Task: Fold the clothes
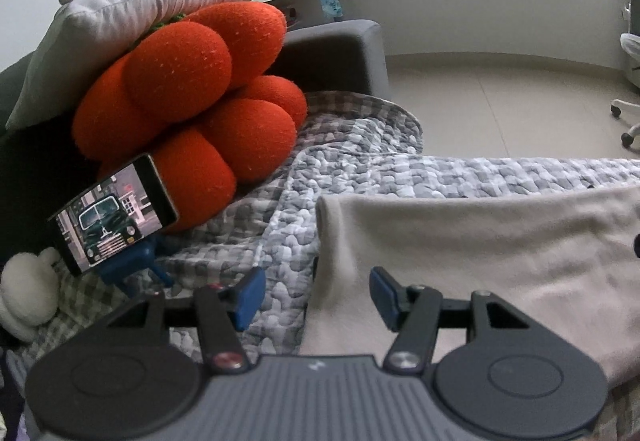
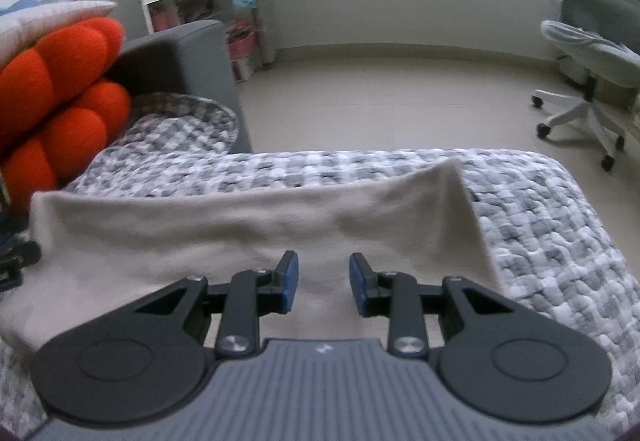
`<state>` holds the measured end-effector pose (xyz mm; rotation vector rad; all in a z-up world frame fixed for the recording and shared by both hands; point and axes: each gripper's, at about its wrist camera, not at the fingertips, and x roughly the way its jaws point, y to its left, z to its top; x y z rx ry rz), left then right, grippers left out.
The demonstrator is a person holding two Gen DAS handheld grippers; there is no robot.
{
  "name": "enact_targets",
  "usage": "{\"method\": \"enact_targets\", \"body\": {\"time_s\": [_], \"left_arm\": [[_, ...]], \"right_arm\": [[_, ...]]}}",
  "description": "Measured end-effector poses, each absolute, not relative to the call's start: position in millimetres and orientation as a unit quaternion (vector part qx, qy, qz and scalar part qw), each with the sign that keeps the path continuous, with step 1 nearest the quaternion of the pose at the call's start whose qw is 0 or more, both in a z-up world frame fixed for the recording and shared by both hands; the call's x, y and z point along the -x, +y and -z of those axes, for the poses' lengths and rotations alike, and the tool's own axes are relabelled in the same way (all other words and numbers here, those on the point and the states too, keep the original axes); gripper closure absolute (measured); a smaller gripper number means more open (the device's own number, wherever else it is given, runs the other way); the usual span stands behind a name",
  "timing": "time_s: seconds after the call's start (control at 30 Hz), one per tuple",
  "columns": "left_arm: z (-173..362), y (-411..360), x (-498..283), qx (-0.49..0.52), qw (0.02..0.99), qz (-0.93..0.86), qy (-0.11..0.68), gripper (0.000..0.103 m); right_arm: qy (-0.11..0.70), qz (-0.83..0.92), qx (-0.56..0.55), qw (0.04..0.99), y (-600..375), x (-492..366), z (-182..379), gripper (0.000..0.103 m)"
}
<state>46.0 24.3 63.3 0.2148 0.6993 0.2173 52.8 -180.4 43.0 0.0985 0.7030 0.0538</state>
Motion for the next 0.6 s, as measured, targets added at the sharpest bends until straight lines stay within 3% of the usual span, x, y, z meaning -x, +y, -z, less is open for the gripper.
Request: {"method": "enact_targets", "body": {"time_s": [0.6], "left_arm": [[-59, 10, -39, -0.112, 0.928, -0.078, 0.347, 0.044]], "right_arm": [[0.38, -0.109, -0.013, 0.918, -142, -53, -31, 0.07]]}}
